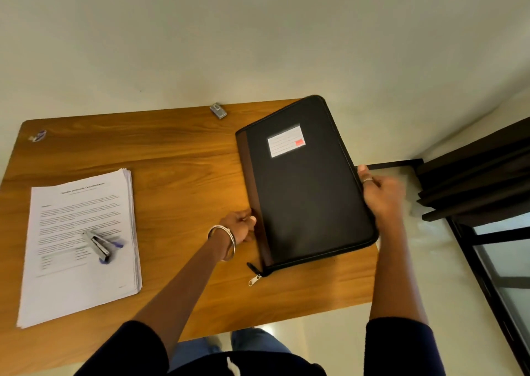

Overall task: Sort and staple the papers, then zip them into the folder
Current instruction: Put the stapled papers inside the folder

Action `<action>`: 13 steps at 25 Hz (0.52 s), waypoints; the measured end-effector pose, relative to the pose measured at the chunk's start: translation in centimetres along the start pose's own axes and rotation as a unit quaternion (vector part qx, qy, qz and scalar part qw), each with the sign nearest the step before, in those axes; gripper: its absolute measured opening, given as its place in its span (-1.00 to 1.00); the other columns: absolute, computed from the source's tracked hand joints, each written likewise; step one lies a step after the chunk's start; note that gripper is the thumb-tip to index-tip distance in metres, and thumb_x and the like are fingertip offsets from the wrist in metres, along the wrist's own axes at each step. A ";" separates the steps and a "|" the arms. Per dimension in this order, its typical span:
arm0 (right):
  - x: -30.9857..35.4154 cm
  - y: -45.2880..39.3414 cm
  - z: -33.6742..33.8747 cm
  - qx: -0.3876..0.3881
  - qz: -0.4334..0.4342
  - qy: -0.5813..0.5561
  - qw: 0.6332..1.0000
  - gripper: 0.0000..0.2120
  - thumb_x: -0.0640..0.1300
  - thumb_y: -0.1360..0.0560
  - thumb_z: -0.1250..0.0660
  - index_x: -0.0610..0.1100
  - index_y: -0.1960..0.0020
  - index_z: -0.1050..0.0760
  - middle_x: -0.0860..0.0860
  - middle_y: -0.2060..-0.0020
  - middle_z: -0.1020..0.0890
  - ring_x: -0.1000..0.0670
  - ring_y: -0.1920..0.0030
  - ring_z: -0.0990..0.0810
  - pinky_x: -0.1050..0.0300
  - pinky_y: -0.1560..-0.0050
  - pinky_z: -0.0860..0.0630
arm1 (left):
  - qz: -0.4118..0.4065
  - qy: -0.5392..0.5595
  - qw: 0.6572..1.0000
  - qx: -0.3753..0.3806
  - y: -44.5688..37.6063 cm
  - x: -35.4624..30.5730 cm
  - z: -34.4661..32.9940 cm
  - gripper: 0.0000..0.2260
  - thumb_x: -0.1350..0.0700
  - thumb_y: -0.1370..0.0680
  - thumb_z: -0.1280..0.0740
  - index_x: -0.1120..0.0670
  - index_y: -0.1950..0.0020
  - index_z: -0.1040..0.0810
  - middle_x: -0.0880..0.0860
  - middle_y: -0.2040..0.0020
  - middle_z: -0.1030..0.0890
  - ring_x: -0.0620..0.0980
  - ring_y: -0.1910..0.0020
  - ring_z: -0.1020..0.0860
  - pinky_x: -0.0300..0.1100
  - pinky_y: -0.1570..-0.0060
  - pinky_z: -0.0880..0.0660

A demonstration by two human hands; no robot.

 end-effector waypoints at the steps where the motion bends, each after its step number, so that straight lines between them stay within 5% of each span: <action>1: 0.9 0.4 0.9 0.076 0.027 -0.124 0.989 -0.54 0.20 -0.53 -0.24 -0.14 0.33 -0.58 -0.04 0.34 -0.62 -0.07 0.20 -0.60 0.02 0.10 -0.50 | -0.006 -0.007 1.000 -0.013 0.2 -0.7 0.6 -0.72 0.13 -0.59 -0.24 0.08 -0.30 -0.48 0.07 0.02 -0.62 -0.05 0.24 -0.59 -0.34 0.44 -0.45; 3: 3.2 2.0 0.9 0.210 0.074 -0.362 0.905 -0.65 0.14 -0.52 -0.27 -0.09 0.23 -0.63 -0.04 0.16 -0.67 -0.04 0.05 -0.61 0.00 -0.09 -0.47 | -0.045 0.032 0.997 -0.045 1.1 -2.4 2.2 -0.79 0.16 -0.58 -0.24 0.16 -0.19 -0.54 0.07 0.08 -0.64 -0.07 0.26 -0.57 -0.33 0.44 -0.45; 5: 5.5 4.1 -1.2 0.291 0.057 -0.482 0.824 -0.69 0.11 -0.57 -0.17 -0.05 -0.07 -0.58 -0.07 -0.16 -0.60 -0.05 -0.18 -0.58 -0.02 -0.21 -0.48 | -0.111 0.093 0.986 -0.077 2.9 -4.9 3.9 -0.79 0.13 -0.60 -0.21 0.16 -0.16 -0.55 0.07 0.05 -0.66 -0.03 0.22 -0.60 -0.20 0.28 -0.49; 8: 9.1 8.1 -6.2 0.376 0.033 -0.422 0.825 -0.58 0.11 -0.63 -0.03 -0.06 -0.34 -0.44 -0.04 -0.16 -0.60 0.03 -0.10 -0.63 0.12 -0.01 -0.59 | -0.191 0.190 0.957 -0.108 6.5 -8.0 7.4 -0.72 -0.01 -0.60 -0.18 0.11 -0.14 -0.57 0.08 -0.02 -0.66 0.05 0.09 -0.64 -0.04 0.10 -0.55; 11: 11.5 11.6 -11.4 0.380 0.219 -0.293 0.850 -0.54 0.03 -0.61 -0.16 -0.03 -0.48 -0.27 0.02 -0.39 -0.42 0.09 -0.38 -0.40 0.09 -0.36 -0.39 | -0.205 0.225 0.949 -0.085 9.0 -8.7 11.8 -0.59 -0.22 -0.52 -0.20 0.06 -0.10 -0.60 0.04 0.02 -0.68 0.05 0.11 -0.66 -0.03 0.14 -0.59; 13: 12.3 13.6 -15.1 0.374 0.313 -0.179 0.855 -0.50 -0.01 -0.56 -0.28 0.00 -0.48 -0.27 0.03 -0.48 -0.29 0.06 -0.48 -0.24 0.05 -0.47 -0.21 | -0.194 0.197 0.955 -0.110 9.1 -7.1 14.5 -0.68 -0.18 -0.49 -0.29 0.05 0.01 -0.62 0.02 0.11 -0.68 0.01 0.17 -0.66 -0.08 0.21 -0.60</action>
Point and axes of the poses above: each hand's wrist, its own y-axis away from the middle knuckle, its own z-axis out of the back of the hand, x = y × z, the point moved 1 cm from there along -y, towards the middle knuckle
